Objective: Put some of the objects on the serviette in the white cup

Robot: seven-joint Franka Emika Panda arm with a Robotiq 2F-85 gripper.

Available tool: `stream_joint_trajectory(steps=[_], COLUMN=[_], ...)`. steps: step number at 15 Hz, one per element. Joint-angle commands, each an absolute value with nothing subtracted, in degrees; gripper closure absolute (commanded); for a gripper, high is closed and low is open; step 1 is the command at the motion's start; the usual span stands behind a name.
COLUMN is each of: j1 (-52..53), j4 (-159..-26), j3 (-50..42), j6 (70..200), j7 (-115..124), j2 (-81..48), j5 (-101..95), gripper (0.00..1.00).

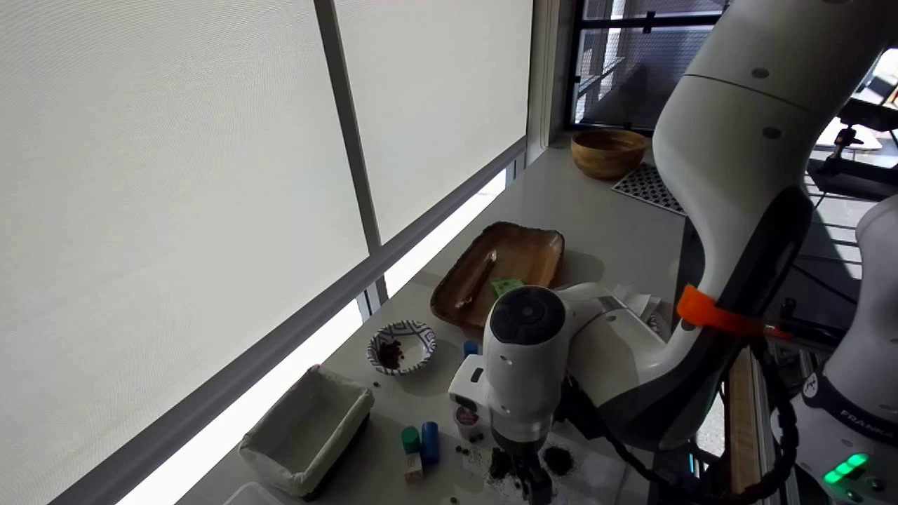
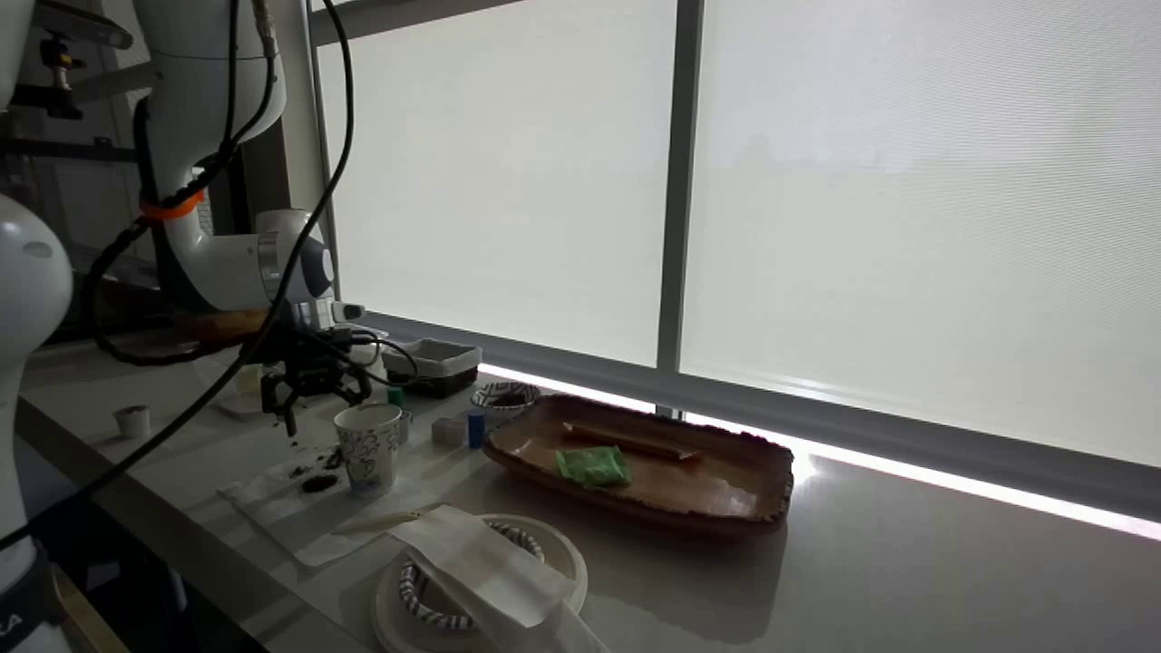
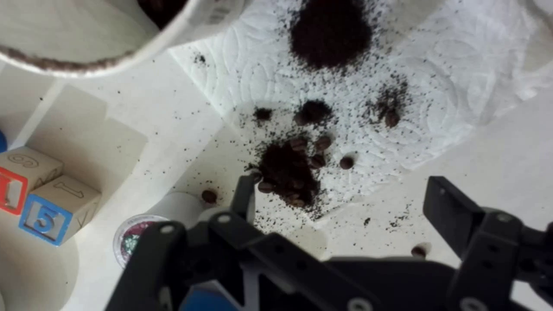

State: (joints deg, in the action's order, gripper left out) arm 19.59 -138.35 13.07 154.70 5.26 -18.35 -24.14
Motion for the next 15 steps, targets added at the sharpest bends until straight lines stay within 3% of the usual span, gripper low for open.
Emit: stream_joint_trajectory(steps=[1,6,10,11,15], j1=[21.7,23.8,24.8,24.9,25.5], j4=[-135.2,-132.2,-130.7,-130.5,-130.7], j3=[10.6,8.3,7.1,7.0,6.2], j6=[157.6,157.7,157.9,157.8,157.3], j7=[3.4,2.8,2.9,3.0,3.8], j2=[-23.0,-26.4,-27.8,-27.9,-27.4], j5=[-27.1,-28.4,-28.3,-28.2,-28.0], gripper=[0.0,0.01,0.11,0.19,0.19])
